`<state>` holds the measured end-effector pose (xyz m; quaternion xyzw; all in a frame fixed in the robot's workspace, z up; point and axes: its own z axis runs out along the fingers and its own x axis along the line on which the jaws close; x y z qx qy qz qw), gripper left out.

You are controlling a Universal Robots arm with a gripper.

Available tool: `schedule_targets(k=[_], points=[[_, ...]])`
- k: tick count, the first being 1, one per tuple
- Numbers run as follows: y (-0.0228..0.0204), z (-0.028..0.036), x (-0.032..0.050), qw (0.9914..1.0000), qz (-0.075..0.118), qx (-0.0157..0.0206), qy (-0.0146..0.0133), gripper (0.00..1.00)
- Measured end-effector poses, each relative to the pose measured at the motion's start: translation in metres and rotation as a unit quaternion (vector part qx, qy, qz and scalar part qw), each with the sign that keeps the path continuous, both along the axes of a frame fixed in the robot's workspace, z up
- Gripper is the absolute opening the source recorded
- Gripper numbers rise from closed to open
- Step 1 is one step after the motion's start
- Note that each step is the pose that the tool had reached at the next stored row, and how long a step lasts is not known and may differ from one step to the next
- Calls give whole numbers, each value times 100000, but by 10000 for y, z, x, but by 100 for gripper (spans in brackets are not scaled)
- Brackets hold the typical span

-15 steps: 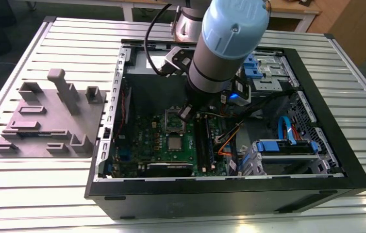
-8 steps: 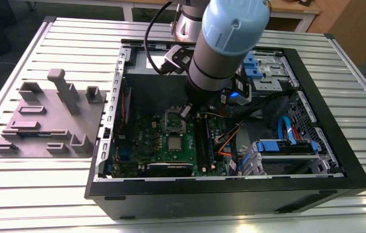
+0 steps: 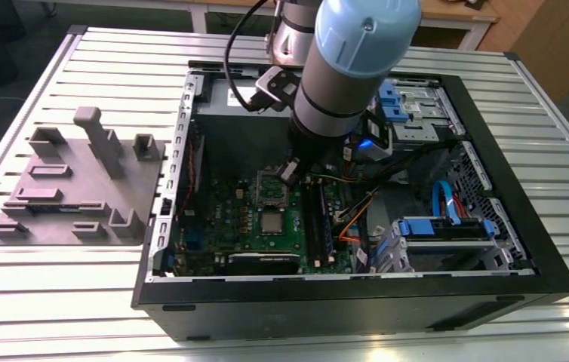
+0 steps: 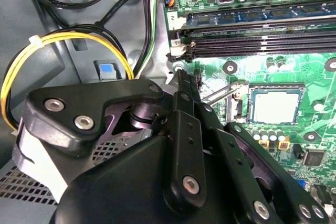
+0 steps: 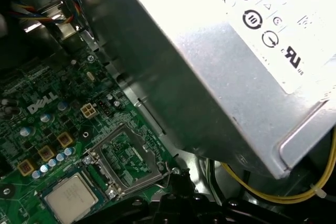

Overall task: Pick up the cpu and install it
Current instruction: 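Close the cpu cover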

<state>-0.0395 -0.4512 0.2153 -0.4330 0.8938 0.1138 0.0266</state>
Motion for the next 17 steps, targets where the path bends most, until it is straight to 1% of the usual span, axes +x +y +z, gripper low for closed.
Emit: schedule_targets(k=[2,3,5,7,8,9,17], points=[[0,15,0,100000,2,-242,4,10],[0,22,-1,99999,3,-439,0,10],[0,30,-1,99995,3,-958,1,10],[0,36,-2,99988,14,-1574,4,10],[0,40,-2,99985,23,-1752,3,10],[-1,48,-3,99983,35,-1824,12,10],[1,106,-13,99982,87,-1921,2,10]])
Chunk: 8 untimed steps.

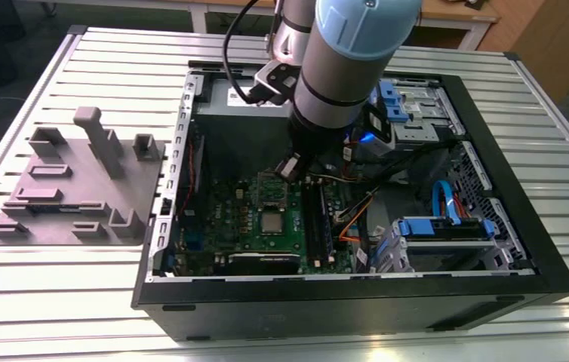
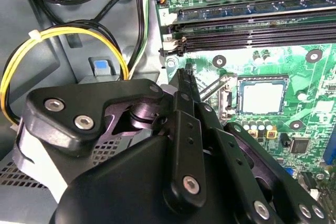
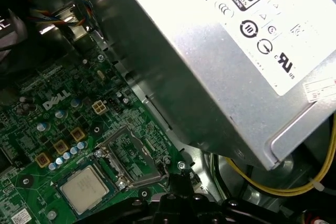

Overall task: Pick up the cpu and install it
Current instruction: 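Close the cpu cover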

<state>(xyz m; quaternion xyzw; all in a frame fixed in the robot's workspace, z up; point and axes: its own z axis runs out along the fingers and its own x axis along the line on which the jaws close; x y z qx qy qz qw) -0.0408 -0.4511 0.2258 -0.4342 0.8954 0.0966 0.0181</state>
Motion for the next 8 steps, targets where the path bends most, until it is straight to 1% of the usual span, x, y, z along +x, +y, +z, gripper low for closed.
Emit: schedule_targets(k=[2,8], points=[[0,9,-4,100000,33,-152,-6,10],[0,33,-20,99996,107,-858,0,10]])
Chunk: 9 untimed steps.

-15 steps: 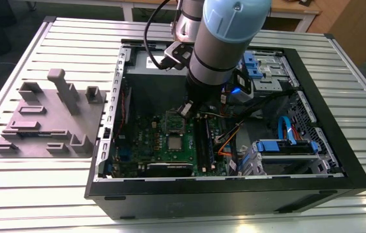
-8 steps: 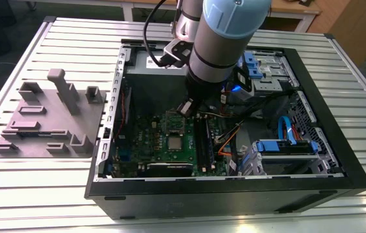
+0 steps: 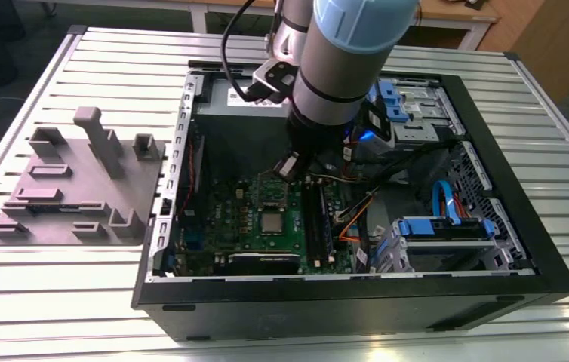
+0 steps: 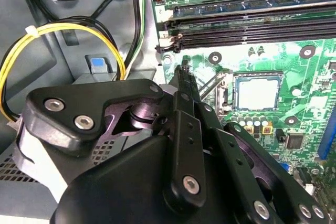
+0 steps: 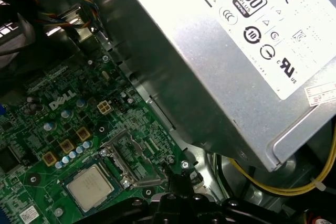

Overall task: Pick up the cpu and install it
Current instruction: 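Close the cpu cover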

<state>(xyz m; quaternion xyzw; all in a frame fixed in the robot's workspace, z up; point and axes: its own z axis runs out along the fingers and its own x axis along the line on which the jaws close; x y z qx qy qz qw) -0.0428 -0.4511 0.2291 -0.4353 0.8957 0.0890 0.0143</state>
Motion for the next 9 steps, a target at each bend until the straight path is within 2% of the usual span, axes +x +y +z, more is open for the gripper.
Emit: schedule_targets(k=[4,9], points=[[1,19,-8,99999,81,-323,0,10],[2,43,-15,99999,227,-478,-1,10]])
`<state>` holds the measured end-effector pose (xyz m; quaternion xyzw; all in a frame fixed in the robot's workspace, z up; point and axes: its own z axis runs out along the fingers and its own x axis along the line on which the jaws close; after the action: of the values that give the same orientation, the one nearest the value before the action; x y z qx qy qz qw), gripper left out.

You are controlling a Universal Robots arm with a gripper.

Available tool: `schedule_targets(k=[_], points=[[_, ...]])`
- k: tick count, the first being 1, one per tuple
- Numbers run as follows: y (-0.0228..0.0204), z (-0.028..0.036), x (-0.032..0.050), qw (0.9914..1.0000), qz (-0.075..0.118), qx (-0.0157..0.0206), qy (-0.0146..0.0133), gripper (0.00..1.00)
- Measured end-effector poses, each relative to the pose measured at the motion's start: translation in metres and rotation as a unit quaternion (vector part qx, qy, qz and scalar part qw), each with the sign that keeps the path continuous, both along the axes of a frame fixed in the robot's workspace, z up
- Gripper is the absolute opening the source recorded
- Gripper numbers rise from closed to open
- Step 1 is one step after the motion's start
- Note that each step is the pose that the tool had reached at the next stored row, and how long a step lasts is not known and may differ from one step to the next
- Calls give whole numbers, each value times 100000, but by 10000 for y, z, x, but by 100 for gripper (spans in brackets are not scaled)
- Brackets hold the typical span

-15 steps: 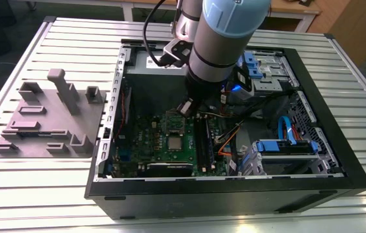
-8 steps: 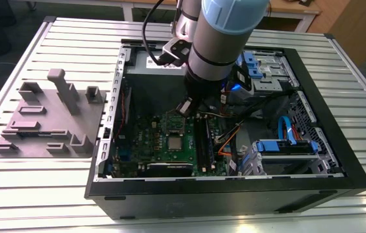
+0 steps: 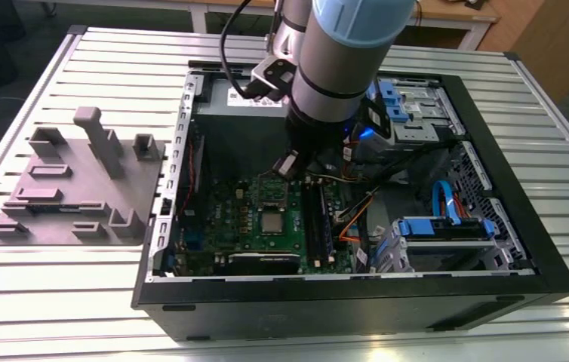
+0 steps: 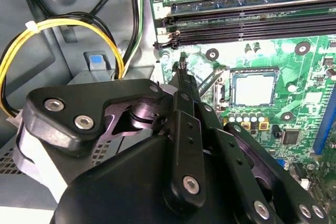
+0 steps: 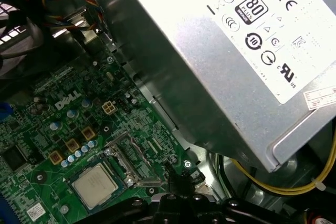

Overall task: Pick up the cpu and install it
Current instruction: 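Close the cpu cover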

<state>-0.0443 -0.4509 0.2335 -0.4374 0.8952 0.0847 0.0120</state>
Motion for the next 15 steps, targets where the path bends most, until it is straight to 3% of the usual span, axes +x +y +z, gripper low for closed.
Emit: schedule_targets(k=[15], points=[[1,56,-22,99997,738,-34,2,10]])
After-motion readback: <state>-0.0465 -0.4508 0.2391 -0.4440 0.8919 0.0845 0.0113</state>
